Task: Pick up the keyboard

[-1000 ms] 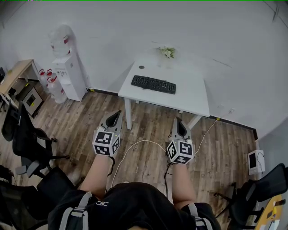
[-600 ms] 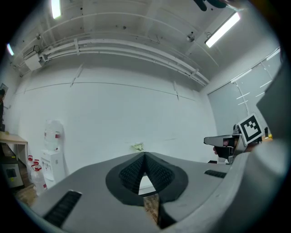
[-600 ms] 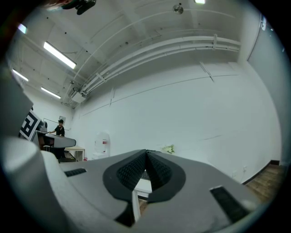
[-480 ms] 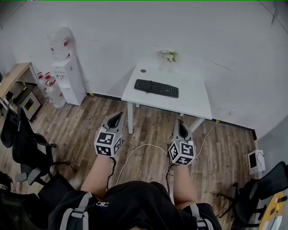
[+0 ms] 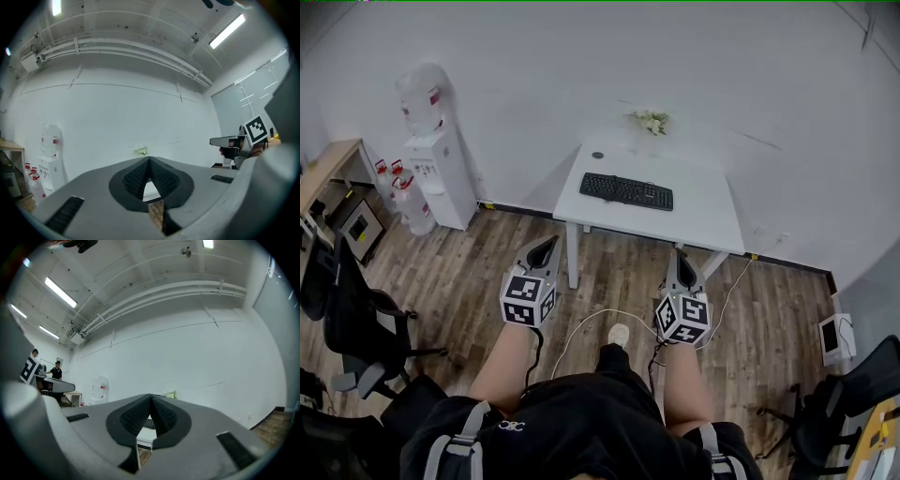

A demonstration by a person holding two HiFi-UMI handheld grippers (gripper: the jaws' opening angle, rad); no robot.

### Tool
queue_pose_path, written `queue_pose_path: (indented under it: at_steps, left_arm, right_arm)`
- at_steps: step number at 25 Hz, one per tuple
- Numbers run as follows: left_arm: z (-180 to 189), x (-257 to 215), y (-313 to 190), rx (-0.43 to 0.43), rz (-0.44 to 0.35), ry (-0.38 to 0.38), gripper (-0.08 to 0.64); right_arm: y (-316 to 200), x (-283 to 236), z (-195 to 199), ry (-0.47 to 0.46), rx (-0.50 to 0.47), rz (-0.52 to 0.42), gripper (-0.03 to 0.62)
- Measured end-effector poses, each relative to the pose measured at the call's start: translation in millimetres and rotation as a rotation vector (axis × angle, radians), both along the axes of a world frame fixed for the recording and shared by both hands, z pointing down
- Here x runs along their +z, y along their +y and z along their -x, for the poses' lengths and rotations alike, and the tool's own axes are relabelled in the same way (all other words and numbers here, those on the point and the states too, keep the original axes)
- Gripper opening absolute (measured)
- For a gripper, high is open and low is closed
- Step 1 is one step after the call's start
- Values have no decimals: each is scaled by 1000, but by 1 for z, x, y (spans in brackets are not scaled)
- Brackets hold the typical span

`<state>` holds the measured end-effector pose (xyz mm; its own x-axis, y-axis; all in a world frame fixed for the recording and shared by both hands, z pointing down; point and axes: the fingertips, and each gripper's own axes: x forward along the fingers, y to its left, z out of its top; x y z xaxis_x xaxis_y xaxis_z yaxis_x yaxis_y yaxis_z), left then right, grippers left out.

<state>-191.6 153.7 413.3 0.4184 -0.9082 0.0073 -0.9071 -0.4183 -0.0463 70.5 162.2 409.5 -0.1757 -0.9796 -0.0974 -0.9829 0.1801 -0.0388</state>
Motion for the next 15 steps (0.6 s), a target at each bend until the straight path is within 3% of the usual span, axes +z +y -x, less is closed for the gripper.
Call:
queue_pose_path:
  at_steps: [8,15]
  left_arm:
    - [-10,9,-48,-12,-4,-17,9]
    - [-27,25,-126,-30,0,-35,9]
  right_arm:
    - [-55,9,-16,24,-3,-6,3]
    - [-144,29,-33,19,-20,13,3]
